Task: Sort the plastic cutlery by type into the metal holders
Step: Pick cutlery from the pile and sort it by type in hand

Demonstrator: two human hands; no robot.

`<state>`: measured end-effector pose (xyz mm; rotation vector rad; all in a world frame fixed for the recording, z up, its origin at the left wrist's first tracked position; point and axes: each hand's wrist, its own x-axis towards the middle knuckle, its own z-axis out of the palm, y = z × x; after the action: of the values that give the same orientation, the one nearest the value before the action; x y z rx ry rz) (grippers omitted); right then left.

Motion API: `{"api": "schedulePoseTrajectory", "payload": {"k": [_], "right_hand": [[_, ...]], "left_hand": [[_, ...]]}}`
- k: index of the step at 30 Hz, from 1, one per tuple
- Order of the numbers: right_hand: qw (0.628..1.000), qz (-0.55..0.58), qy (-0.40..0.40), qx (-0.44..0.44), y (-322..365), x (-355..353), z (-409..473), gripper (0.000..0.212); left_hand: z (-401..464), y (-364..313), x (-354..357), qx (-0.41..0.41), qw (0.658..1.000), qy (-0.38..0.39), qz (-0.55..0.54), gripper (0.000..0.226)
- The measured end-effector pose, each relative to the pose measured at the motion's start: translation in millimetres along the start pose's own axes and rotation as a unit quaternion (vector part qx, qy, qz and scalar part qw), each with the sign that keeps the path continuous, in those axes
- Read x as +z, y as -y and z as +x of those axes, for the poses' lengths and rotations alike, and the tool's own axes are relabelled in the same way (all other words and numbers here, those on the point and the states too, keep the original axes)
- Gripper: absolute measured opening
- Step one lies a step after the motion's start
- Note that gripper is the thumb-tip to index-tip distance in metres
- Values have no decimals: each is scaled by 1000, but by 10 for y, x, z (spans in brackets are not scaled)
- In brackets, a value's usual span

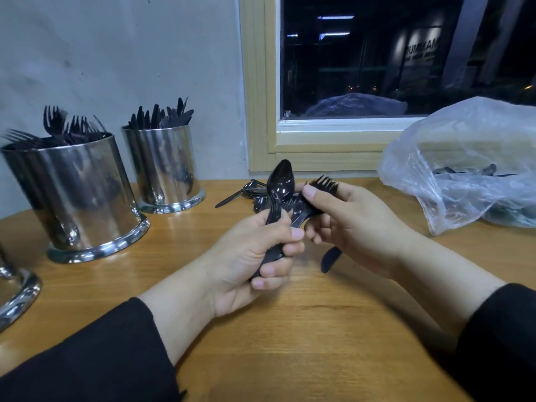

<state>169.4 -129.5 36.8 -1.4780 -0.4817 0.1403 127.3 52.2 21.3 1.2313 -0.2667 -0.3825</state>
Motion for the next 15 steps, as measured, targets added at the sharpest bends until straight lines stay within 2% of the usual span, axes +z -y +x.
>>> {"api": "schedulePoseTrajectory", "payload": {"k": [2,4,7,9,11,13,15], "right_hand": [[1000,9,24,-12,-2,12,-13,36],[1000,12,12,-26,12,24,-17,25],[999,-22,-25,-41,25,78,-28,20],[997,-56,-33,-45,59,141,-53,20],[996,-74,-35,-42,129,226,-101,20],[995,-89,-22,-39,174,293,-155,21],[995,-85,-8,-45,227,409,-206,26]], "left_hand": [[-28,-16,13,1,1000,15,11,14],[-64,-31,33,24,999,18,39,13],[-113,-29,27,68,992,-10,105,45],[-168,-41,34,80,985,-33,149,57],[-253,-55,41,89,981,-58,163,53],[-352,-72,35,88,982,-74,152,36],[-475,-107,2,82,985,-77,128,30]]}}
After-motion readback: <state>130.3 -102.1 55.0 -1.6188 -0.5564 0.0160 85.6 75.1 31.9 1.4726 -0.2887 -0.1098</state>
